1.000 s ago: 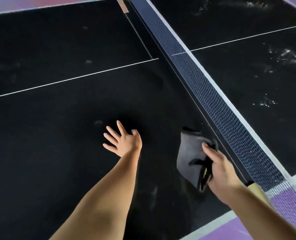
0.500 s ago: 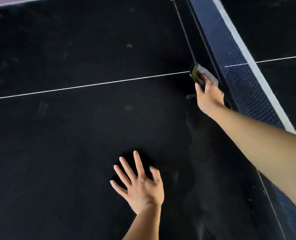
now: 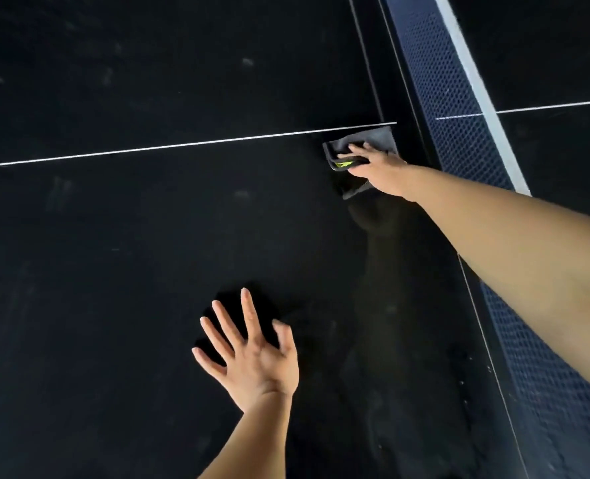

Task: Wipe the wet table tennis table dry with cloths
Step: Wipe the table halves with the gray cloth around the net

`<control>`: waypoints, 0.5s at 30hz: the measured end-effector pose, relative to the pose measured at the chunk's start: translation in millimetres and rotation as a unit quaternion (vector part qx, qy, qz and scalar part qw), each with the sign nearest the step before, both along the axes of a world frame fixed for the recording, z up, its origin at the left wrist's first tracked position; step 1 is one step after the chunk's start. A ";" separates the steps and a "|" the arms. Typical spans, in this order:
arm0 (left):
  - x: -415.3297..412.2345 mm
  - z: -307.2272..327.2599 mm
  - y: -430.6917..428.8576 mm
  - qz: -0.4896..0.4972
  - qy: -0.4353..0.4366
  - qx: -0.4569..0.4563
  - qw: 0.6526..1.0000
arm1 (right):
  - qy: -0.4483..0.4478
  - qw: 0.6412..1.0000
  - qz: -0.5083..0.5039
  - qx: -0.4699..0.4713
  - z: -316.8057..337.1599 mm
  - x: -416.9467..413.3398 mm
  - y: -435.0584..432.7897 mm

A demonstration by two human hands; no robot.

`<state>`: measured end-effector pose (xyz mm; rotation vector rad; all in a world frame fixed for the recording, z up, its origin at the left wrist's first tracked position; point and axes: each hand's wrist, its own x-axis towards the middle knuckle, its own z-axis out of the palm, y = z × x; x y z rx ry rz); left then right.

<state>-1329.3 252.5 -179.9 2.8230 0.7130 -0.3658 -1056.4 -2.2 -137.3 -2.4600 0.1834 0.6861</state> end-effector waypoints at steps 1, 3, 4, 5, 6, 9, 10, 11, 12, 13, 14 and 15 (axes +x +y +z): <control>0.5 2.1 0.2 0.002 0.004 -0.005 1.000 | 0.007 0.999 -0.042 0.029 -0.1 -12.6 -6.6; 1.1 5.7 -0.1 0.001 0.018 -0.016 1.000 | 0.004 0.994 -0.094 0.063 -1.1 -47.6 -19.6; 0.7 7.3 -0.2 -0.001 0.024 -0.020 1.000 | 0.005 0.991 -0.115 0.070 -1.5 -69.2 -24.7; 0.3 8.5 0.1 -0.003 0.026 -0.023 0.999 | 0.007 0.988 -0.135 0.073 -0.2 -92.0 -29.1; -0.3 9.6 0.8 -0.004 0.027 -0.025 0.999 | 0.009 0.985 -0.153 0.076 0.7 -115.9 -31.7; -1.6 10.5 3.3 -0.016 0.023 -0.030 0.999 | 0.009 0.976 -0.205 0.077 1.4 -193.9 -31.8; -0.1 9.6 3.0 -0.020 0.019 -0.028 0.999 | 0.003 0.971 -0.225 0.085 1.0 -217.6 -29.1; 0.7 9.6 3.0 -0.023 0.016 -0.028 0.999 | -0.006 0.964 -0.249 0.091 0.5 -242.8 -25.0; 0.2 9.6 3.8 -0.028 0.015 -0.032 0.999 | -0.012 0.956 -0.276 0.094 1.0 -270.7 -18.5; -0.5 9.9 4.7 -0.032 0.014 -0.038 0.999 | -0.011 0.949 -0.301 0.094 2.2 -298.0 -11.0; -1.4 9.5 5.9 -0.035 0.013 -0.041 0.998 | -0.010 0.941 -0.325 0.097 2.2 -325.7 -3.8; -2.1 8.8 7.0 -0.040 0.010 -0.043 0.998 | -0.009 0.932 -0.348 0.103 2.2 -355.2 3.6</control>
